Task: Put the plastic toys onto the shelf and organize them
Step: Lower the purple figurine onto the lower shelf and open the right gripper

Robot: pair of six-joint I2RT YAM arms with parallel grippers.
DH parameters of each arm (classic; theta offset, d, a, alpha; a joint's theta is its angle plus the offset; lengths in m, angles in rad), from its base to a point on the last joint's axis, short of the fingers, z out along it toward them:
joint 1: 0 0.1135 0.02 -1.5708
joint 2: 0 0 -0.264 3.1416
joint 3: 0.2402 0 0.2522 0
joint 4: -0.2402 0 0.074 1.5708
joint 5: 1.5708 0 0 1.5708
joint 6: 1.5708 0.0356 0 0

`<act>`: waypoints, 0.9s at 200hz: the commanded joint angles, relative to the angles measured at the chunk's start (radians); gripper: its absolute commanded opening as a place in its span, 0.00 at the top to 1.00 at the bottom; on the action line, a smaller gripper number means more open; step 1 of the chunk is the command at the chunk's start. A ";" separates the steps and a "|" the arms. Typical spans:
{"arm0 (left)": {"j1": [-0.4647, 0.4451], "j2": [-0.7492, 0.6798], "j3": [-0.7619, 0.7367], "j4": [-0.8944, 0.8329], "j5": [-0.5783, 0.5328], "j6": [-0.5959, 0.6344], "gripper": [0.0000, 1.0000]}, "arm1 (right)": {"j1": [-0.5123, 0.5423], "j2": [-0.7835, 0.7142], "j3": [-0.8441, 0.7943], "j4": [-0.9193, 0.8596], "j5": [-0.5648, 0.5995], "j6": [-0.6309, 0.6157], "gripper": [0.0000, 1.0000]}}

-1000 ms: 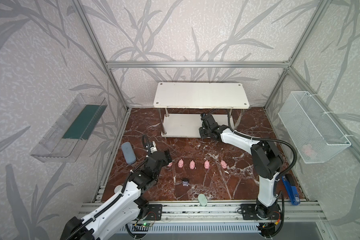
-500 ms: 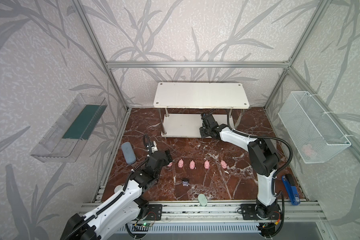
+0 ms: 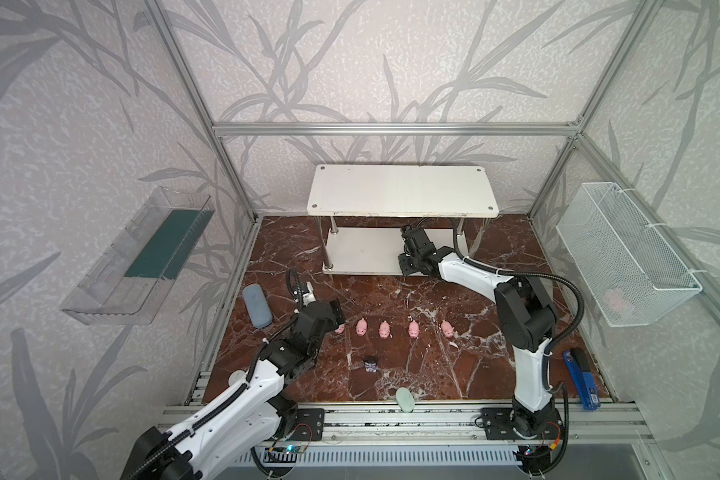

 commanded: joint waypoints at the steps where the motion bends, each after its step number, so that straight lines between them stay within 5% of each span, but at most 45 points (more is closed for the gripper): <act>1: -0.002 -0.003 -0.015 0.004 -0.022 -0.008 0.10 | -0.006 0.020 0.021 -0.015 -0.002 -0.007 0.62; 180: -0.002 -0.010 -0.025 0.009 -0.026 -0.015 0.10 | -0.006 -0.033 -0.021 0.017 -0.011 0.007 0.48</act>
